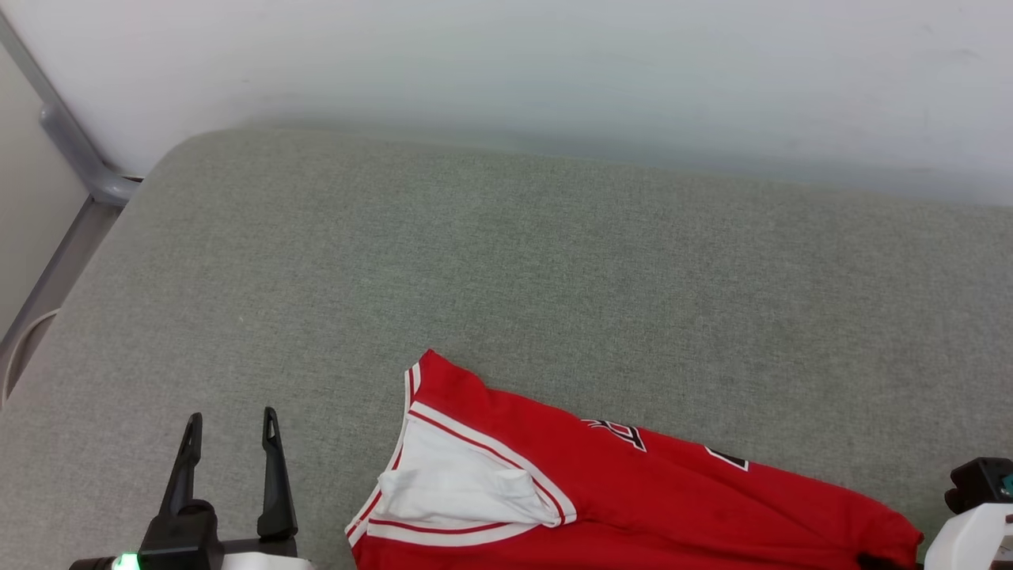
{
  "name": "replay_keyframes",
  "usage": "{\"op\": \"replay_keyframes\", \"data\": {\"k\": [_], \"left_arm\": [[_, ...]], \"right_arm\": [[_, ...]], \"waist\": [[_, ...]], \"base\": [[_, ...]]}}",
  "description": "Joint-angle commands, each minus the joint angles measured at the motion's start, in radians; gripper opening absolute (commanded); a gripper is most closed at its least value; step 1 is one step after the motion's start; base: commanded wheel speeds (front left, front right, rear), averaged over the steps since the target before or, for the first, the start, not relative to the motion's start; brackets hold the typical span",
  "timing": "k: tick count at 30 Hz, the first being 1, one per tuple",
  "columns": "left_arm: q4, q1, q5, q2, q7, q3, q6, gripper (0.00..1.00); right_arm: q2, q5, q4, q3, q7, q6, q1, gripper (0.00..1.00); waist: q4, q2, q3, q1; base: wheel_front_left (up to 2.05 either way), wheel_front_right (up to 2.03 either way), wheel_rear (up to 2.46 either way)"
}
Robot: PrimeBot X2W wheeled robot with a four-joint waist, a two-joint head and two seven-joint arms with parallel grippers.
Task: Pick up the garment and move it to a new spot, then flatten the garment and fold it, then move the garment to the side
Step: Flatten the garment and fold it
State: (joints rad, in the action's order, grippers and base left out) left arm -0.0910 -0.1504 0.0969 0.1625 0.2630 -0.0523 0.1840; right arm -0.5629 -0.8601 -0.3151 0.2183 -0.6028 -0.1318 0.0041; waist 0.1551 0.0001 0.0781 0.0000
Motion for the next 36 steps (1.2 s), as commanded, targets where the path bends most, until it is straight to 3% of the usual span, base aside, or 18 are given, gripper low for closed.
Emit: {"op": "replay_keyframes", "data": {"k": [1,10,15,20,25,30,36], "left_arm": [[0.003,-0.005,-0.012,-0.007,0.002,0.007,-0.010,1.00],[0.006,-0.012,-0.065,-0.026,0.002,0.024,-0.059,1.00],[0.010,-0.020,-0.078,-0.032,0.002,0.019,-0.073,1.00],[0.019,-0.026,-0.086,-0.031,0.002,0.011,-0.084,1.00],[0.028,-0.036,-0.088,-0.029,0.002,0.012,-0.089,1.00],[0.037,-0.045,-0.087,-0.026,0.002,0.014,-0.095,1.00],[0.044,-0.042,-0.090,-0.028,0.002,0.012,-0.100,1.00]], "right_arm": [[-0.009,-0.002,-0.019,0.003,0.005,0.002,0.001,0.00],[-0.102,-0.013,-0.074,-0.092,0.047,0.002,-0.051,0.00],[-0.160,0.062,-0.153,-0.137,0.060,0.002,-0.069,0.00],[-0.155,0.080,-0.205,-0.177,0.067,0.002,-0.084,0.00],[-0.108,0.022,-0.114,-0.171,0.050,0.002,-0.047,0.00],[-0.071,-0.019,0.067,-0.131,0.027,0.002,0.006,0.00],[-0.022,0.010,0.280,-0.048,-0.010,0.002,0.010,0.00]], "waist": [[-0.004,-0.0001,-0.004,0.0000],[-0.013,-0.0001,-0.024,0.0000],[-0.016,-0.0001,-0.033,0.0000],[-0.018,-0.0001,-0.046,0.0000],[-0.026,-0.0001,-0.064,0.0000],[-0.031,-0.0001,-0.078,0.0000],[-0.033,-0.0001,-0.078,0.0000]], "base": [[0.00,0.00,0.00],[0.00,0.00,0.00],[0.00,0.00,0.00],[0.00,0.00,0.00],[0.00,0.00,0.00],[0.00,0.00,0.00],[0.00,0.00,0.00]]}}
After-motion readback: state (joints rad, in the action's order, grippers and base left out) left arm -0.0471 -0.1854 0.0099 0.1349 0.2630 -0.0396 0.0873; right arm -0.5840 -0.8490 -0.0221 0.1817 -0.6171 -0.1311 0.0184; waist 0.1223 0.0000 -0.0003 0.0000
